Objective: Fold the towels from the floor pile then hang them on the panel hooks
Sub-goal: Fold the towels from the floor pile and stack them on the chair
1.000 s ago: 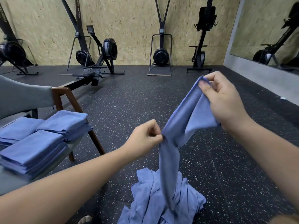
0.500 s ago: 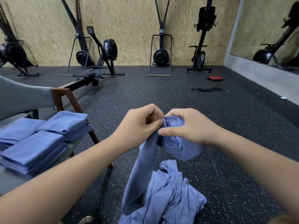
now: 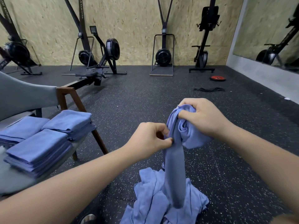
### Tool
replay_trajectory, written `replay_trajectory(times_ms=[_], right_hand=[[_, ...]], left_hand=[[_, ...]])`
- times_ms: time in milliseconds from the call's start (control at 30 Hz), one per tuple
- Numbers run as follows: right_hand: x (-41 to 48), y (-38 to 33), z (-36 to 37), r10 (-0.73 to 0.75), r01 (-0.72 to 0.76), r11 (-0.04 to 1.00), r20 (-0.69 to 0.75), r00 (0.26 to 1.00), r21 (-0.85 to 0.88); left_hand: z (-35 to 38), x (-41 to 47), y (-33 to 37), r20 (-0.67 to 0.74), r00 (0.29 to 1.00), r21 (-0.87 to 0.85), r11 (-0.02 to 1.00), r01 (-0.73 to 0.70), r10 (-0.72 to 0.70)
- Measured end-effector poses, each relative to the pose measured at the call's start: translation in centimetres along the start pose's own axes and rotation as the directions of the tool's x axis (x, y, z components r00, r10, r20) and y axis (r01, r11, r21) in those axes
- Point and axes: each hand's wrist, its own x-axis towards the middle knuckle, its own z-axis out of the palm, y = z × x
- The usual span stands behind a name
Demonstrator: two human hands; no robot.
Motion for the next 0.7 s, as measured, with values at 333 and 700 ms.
replay_trajectory(times_ms=[333,700], right_hand=[[0.5,2.6,-3.2,0.120,-0.135,0.989,-0.229,0.966,-0.051],[0.5,4.3,-4.0,0.221,-0.248,0.954,-0.166,0.961,-0.169]], left_hand=[[0.7,-0.1,-2.2,0.099,0.986,-0.156,0.977,0.147,-0.133],[-1.6,0.4,-2.5,0.052,0.998,0.043,0.999,-0.028,0.026]])
